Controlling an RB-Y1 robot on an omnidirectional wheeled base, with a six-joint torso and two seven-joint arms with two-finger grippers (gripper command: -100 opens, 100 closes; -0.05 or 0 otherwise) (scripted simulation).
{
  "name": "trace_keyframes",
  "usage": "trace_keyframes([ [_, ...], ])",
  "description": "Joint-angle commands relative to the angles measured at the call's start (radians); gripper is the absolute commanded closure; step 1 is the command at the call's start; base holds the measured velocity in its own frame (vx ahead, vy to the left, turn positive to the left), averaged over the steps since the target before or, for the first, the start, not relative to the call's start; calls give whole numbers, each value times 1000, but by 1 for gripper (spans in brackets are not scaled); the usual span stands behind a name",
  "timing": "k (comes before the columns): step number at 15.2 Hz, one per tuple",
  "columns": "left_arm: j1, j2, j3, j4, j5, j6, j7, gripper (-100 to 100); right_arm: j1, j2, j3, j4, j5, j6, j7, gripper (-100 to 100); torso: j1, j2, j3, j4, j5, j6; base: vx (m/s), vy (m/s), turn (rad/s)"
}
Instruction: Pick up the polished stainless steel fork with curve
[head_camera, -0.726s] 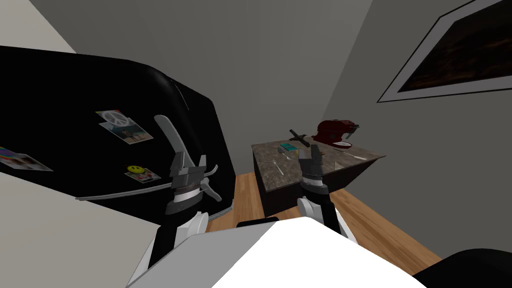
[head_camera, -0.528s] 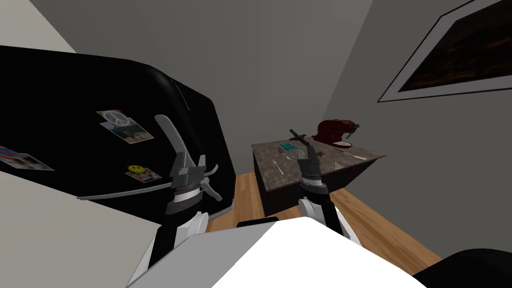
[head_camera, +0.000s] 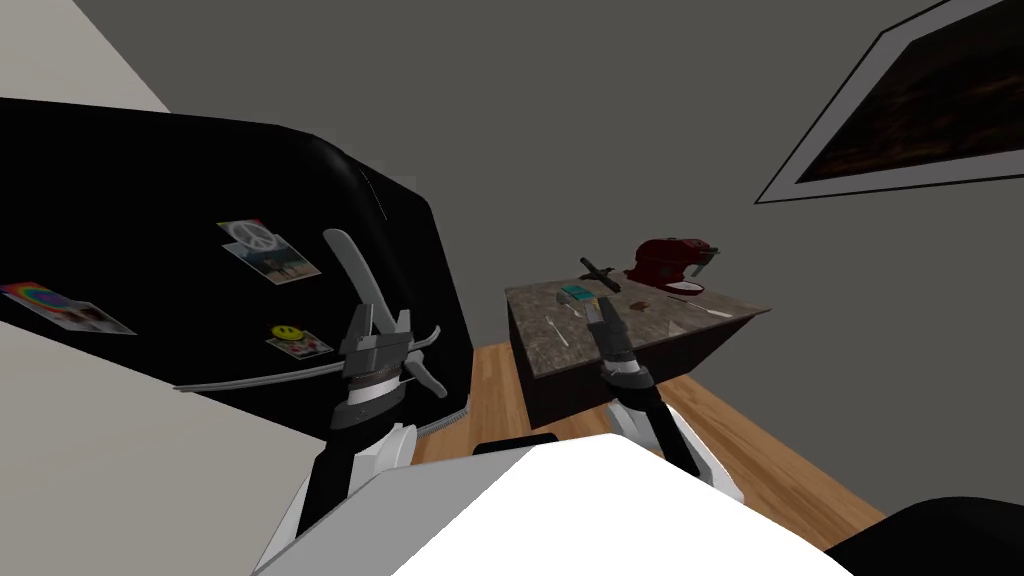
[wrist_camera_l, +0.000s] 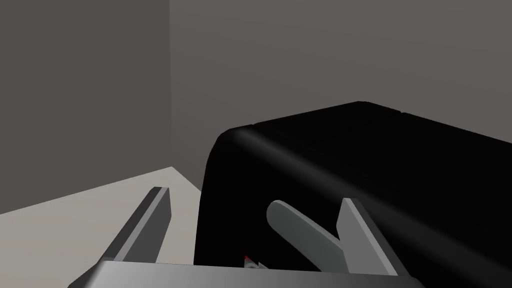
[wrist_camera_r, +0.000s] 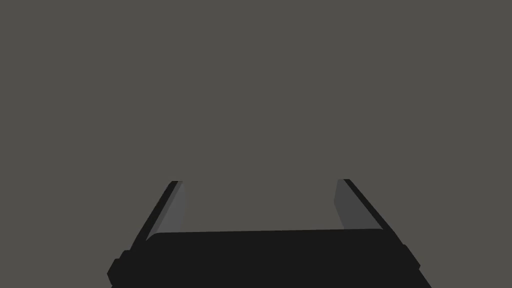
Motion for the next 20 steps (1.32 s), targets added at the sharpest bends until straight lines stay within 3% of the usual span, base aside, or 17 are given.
trace_keyframes([
  [1, 0, 0, 0, 0, 0, 0, 0, 0, 1, -50, 16, 30, -11, 6, -5, -100, 0, 0, 0, 0, 0, 0, -55, 38, 21],
  [9, 0, 0, 0, 0, 0, 0, 0, 0, 8, -207, 45, 76, -32, 20, -14, -100, 1, 1, 0, 0, 0, 0, -46, 29, 14],
  [10, 0, 0, 0, 0, 0, 0, 0, 0, 12, -237, 62, 102, -44, 28, -18, -100, 0, 0, 0, 0, 0, 0, -47, 29, 25],
  [12, 0, 0, 0, 0, 0, 0, 0, 0, 12, -272, 62, 102, -44, 28, -18, -100, 0, 1, 0, 0, 0, 0, -48, 31, 20],
  [13, 0, 0, 0, 0, 0, 0, 0, 0, 16, -302, 80, 130, -57, 37, -23, -100, 0, 0, 0, 0, 0, 0, -55, 40, 31],
  [15, 0, 0, 0, 0, 0, 0, 0, 0, 16, -337, 80, 130, -57, 37, -23, -100, 1, 1, 1, 0, 0, 0, -52, 36, 22],
  [16, 0, 0, 0, 0, 0, 0, 0, 0, 21, -365, 99, 158, -70, 47, -29, -100, 1, 1, 0, 0, 0, 0, -63, 41, 39],
  [20, 0, 0, 0, 0, 0, 0, 0, 0, 26, -453, 120, 188, -85, 57, -34, -100, 1, 1, 0, 0, 0, 0, -53, 39, 32],
])
